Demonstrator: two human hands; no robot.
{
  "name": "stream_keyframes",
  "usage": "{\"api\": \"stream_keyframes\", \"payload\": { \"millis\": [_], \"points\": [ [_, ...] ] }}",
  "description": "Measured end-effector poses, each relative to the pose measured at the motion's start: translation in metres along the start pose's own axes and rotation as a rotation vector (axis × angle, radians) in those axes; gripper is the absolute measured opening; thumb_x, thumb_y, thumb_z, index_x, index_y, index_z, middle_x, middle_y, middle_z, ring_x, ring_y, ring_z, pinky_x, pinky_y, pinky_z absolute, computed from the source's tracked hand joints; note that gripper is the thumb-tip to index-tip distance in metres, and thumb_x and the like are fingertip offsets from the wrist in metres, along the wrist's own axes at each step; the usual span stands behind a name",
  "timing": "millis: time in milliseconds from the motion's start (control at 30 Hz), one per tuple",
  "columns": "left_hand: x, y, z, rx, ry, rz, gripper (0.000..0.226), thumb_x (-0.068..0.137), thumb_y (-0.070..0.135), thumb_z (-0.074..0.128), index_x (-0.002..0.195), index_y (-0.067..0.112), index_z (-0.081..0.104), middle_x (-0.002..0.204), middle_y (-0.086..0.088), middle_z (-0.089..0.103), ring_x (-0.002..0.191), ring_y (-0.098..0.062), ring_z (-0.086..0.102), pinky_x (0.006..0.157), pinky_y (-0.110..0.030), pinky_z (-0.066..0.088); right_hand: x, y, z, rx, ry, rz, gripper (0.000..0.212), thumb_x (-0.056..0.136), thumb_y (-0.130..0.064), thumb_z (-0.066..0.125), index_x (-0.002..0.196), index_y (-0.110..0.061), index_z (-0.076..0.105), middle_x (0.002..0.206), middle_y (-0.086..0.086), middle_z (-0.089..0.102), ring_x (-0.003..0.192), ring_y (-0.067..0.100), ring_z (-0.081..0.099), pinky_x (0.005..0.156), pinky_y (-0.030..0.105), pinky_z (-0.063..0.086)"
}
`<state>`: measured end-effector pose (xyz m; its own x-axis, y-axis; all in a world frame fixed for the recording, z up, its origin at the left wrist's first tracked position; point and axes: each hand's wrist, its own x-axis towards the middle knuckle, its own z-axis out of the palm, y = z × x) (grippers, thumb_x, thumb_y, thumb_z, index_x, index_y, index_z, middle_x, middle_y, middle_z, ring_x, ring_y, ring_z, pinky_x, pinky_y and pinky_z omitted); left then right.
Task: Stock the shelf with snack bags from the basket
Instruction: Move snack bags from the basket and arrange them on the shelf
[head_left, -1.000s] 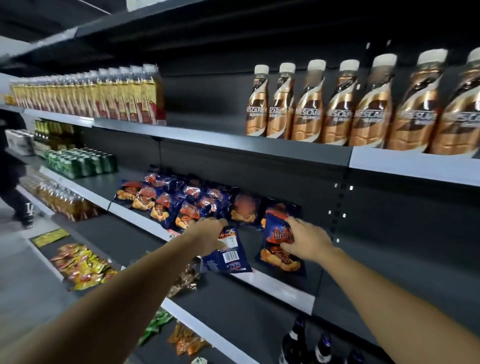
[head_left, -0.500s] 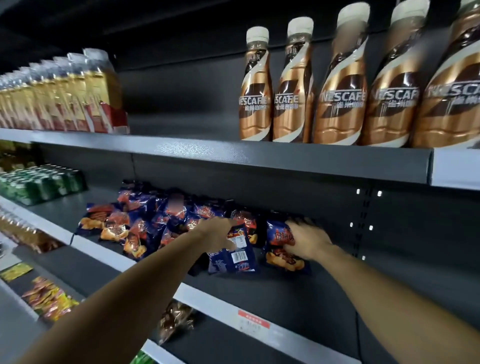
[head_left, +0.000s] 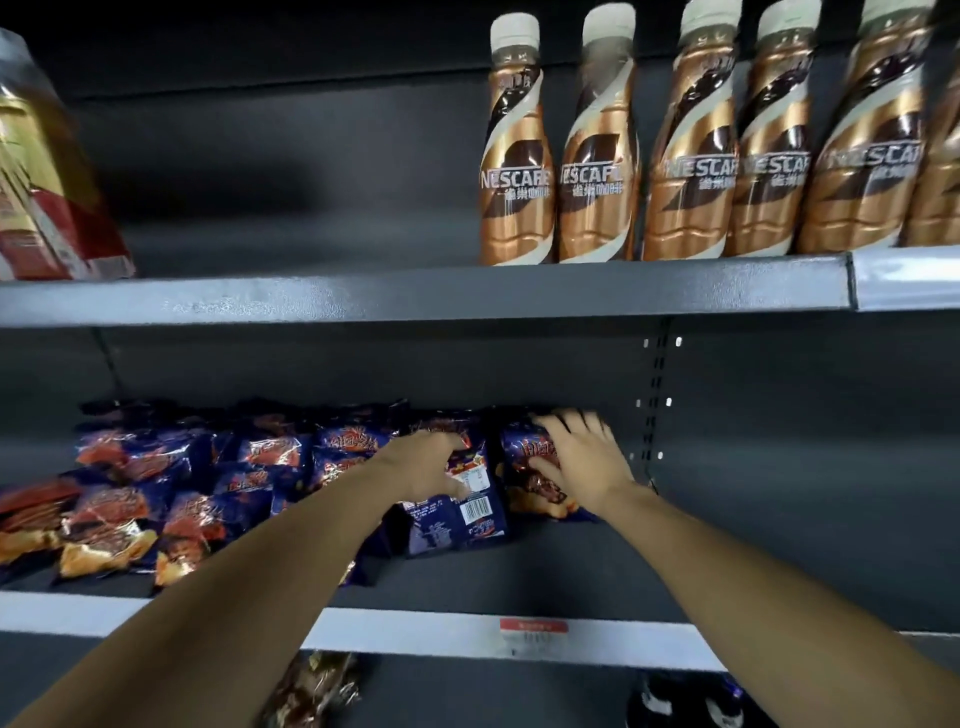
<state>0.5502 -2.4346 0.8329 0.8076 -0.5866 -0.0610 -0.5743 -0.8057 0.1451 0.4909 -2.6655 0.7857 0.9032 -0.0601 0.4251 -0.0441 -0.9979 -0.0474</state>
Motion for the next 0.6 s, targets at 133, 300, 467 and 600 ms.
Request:
{"api": "stream_keyframes", "payload": {
  "millis": [133, 300, 467, 600],
  "points": [
    [0.001, 0.004, -0.003, -0.008, 0.016, 0.033, 0.082, 0.082, 0.052, 0.07, 0.149, 0.02, 0.033, 0.144, -0.01, 0.046, 0.126, -0.026, 0.049, 0.103, -0.038, 0.043, -0.005, -0.005, -0.009, 0.149, -0.021, 0.027, 0.032, 0.098, -0.036, 0.052, 0.126, -0.021, 0.057, 0.122, 0.001, 0.056, 0.115, 0.022, 0.05, 0.097, 0.037, 0.044],
    [0.006, 0.012, -0.006, 0.017, 0.025, 0.077, 0.08, 0.082, 0.051, 0.07, 0.148, 0.021, 0.035, 0.142, -0.011, 0.048, 0.126, -0.026, 0.048, 0.101, -0.038, 0.043, -0.011, -0.003, -0.021, 0.373, -0.202, 0.233, 0.015, 0.094, -0.03, 0.055, 0.097, -0.023, 0.068, 0.091, -0.002, 0.07, 0.081, 0.015, 0.065, 0.077, 0.034, 0.057],
    [0.006, 0.016, 0.0, 0.03, -0.035, 0.123, 0.075, 0.084, 0.045, 0.071, 0.146, 0.017, 0.037, 0.142, -0.006, 0.049, 0.124, -0.024, 0.05, 0.101, -0.037, 0.043, -0.019, 0.017, -0.023, 0.3, -0.309, 0.226, 0.014, 0.095, -0.028, 0.056, 0.087, -0.024, 0.066, 0.099, -0.005, 0.069, 0.091, 0.014, 0.065, 0.082, 0.035, 0.055],
    [0.005, 0.019, 0.014, 0.048, -0.025, 0.154, 0.064, 0.083, 0.045, 0.072, 0.133, 0.017, 0.044, 0.127, -0.004, 0.055, 0.108, -0.02, 0.053, 0.082, -0.029, 0.043, -0.018, 0.03, -0.024, 0.236, -0.333, 0.237, 0.015, 0.095, -0.03, 0.056, 0.083, -0.026, 0.065, 0.098, -0.005, 0.069, 0.09, 0.014, 0.065, 0.084, 0.037, 0.055]
  ]
}}
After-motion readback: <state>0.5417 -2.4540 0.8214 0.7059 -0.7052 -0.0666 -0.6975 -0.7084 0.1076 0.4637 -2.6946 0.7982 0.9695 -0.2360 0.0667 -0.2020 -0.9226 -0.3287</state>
